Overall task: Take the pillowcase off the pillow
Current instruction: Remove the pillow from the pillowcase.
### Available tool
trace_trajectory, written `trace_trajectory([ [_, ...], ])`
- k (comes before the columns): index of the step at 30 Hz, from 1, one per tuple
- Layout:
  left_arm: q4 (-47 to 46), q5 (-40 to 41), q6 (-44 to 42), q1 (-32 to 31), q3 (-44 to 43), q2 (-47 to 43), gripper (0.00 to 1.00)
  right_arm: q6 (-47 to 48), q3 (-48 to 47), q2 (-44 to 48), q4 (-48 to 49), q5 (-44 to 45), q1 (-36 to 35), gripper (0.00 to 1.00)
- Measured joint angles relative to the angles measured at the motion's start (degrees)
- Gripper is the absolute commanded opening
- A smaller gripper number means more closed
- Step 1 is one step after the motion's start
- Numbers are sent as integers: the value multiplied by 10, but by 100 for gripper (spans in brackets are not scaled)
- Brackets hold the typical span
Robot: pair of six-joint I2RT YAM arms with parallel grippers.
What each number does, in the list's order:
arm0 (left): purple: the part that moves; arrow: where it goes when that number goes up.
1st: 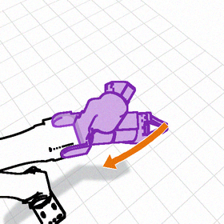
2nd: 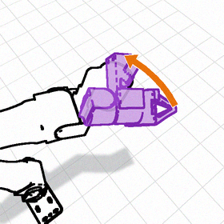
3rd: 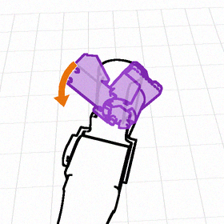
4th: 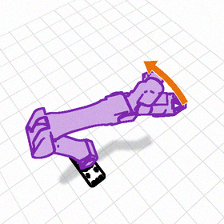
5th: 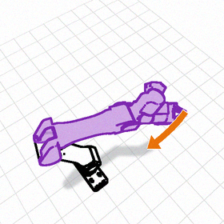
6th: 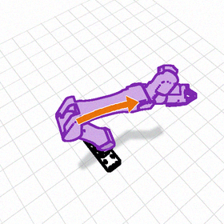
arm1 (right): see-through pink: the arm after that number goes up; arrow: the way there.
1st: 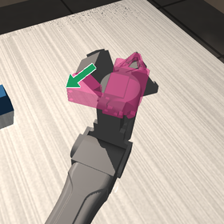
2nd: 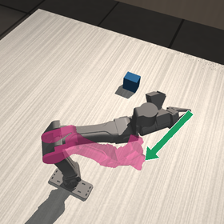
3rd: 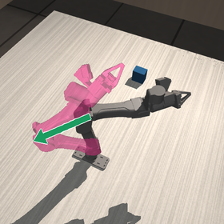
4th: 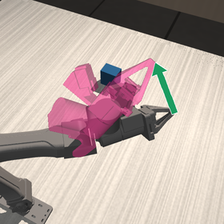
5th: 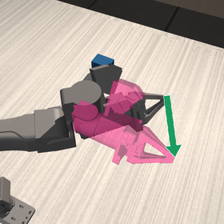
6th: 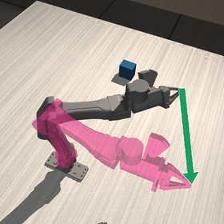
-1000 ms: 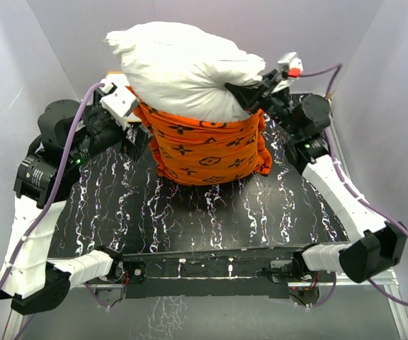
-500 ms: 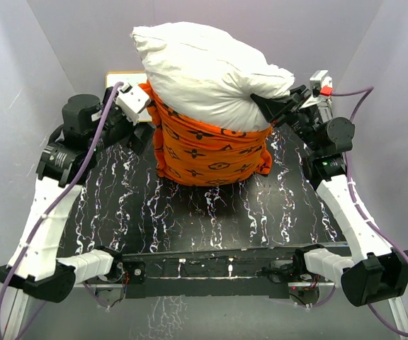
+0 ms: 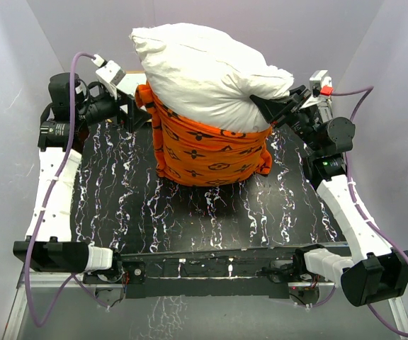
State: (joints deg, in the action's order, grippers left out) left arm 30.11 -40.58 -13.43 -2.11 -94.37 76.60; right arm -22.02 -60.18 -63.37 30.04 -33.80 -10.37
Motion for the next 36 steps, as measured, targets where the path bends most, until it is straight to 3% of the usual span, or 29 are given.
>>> trace_trajectory([
  [5,-2,-86,16,-3,-16,9,79,0,-1,0,-3,-1,0,8],
  [11,-30,-93,24,-3,-11,24,48,-8,-14,-7,-14,-5,0,8],
  [13,-45,-92,29,-3,-7,33,49,-10,-16,-8,-16,-5,0,8],
  [16,-65,-97,39,-3,6,49,62,-14,-20,-8,-22,-6,0,8],
  [18,-75,-101,49,-3,13,56,63,-17,-22,-8,-27,-7,0,8],
  [19,-78,-102,54,-3,18,58,59,-19,-23,-9,-29,-7,0,8],
  [23,-100,-108,71,-4,37,58,30,-25,-24,-10,-30,-7,0,8],
  [29,-142,-115,98,-10,65,57,0,-38,-33,-21,-32,2,0,8],
  [36,-165,-73,58,-15,139,28,0,-36,-70,-37,-90,57,0,8],
])
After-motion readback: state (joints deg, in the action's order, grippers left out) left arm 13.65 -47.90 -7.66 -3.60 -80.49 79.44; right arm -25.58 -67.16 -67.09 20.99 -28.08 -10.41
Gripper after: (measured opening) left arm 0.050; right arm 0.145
